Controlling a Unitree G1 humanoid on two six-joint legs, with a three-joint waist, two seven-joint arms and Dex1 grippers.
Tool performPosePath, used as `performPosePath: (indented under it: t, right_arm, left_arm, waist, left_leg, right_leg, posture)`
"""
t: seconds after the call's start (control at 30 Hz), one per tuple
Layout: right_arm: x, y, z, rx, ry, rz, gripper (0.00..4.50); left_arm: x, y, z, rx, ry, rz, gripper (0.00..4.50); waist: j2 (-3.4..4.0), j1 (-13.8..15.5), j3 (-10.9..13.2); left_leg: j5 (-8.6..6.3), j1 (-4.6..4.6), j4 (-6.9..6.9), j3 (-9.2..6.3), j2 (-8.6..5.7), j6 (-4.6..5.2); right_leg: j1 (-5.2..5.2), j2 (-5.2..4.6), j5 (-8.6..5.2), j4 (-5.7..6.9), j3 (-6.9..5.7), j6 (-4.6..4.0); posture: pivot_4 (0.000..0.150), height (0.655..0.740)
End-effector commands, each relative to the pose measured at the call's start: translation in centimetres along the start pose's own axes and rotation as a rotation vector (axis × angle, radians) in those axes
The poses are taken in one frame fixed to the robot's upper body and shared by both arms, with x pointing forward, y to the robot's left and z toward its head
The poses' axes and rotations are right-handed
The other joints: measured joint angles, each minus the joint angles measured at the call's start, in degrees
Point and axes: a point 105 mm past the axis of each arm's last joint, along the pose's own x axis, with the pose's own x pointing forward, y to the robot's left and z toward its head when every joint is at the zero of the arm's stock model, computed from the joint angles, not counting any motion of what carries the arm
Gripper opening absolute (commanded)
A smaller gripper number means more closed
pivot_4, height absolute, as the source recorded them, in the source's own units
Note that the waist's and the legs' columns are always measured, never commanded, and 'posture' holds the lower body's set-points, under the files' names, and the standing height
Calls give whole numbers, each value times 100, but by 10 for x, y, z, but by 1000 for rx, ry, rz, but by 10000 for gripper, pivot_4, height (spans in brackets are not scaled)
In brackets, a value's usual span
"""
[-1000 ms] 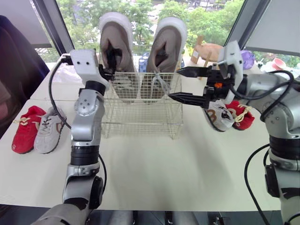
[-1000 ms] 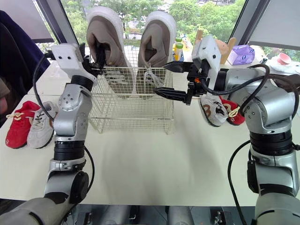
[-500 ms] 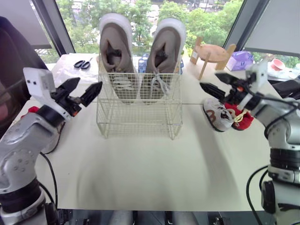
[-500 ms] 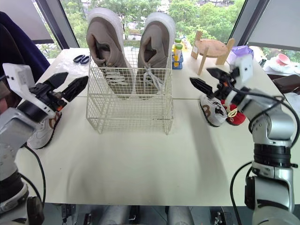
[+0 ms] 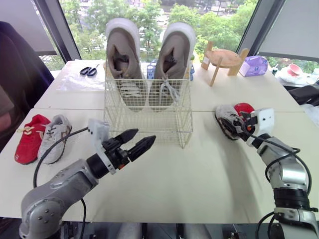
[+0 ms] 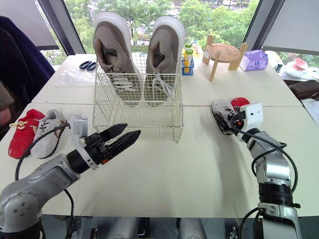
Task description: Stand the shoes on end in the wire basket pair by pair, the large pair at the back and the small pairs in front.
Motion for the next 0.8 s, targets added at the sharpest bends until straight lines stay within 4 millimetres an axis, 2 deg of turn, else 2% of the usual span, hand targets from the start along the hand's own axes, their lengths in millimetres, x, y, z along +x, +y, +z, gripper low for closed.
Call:
performPosePath:
  t: [0.03, 0.13, 0.43, 0.53, 0.63, 0.7, 0.8]
  right_arm:
    - [0, -1, 1, -31, -13, -15, 45000]
    - [-2, -9, -16, -15, 17, -62, 45000]
    - [-5, -3, -50, 41, 78, -46, 45000]
    - [-2, 2, -58, 38, 95, -44, 36885]
    - [0, 2, -62, 31, 96, -58, 23552]
    - [2, 1, -59, 38, 77, -67, 19288]
    - [6, 2, -47, 47, 33, -70, 16548]
  left_arm:
    - [3, 2, 4, 79, -10, 0, 44634]
    - [4, 7, 6, 99, -8, -2, 44634]
    - [4, 6, 4, 97, -14, -10, 44634]
    - [5, 8, 5, 104, -14, -5, 45000]
    - [5, 9, 6, 111, -15, -1, 45000]
    - [5, 9, 8, 112, -16, -5, 45000]
    - [3, 9, 9, 111, -12, -11, 45000]
  waist:
    - [2, -5, -1]
    - [5, -6, -3]
    - [5, -10, -5]
    - [6, -12, -5]
    - [5, -22, -6]
    - [4, -42, -8]
    - [5, -57, -8]
  left_leg:
    - [0, 0, -1, 0, 0, 0]
    - [0, 1, -1, 0, 2, 0]
    - [-1, 1, -2, 0, 4, 1]
    - [-1, 1, -2, 0, 4, 2]
    - [-1, 3, -2, -1, 4, 1]
    - [-1, 7, -2, 0, 5, 1]
    - [-1, 11, -2, -1, 6, 1]
  right_leg:
    - [0, 1, 0, 0, 0, 0]
    - [0, 5, -1, 0, -1, -1]
    - [2, 5, -1, -3, -1, -1]
    - [2, 4, -1, -3, 0, -1]
    - [3, 5, -1, -3, 0, -1]
    - [8, 6, -1, -3, 0, -1]
    - [12, 6, -1, -3, 0, -1]
  posture:
    - [1500, 7400]
    - [1500, 7400]
    - [1500, 7400]
    - [1500, 7400]
    - [1500, 7400]
    - [1500, 7400]
    - [1500, 7400]
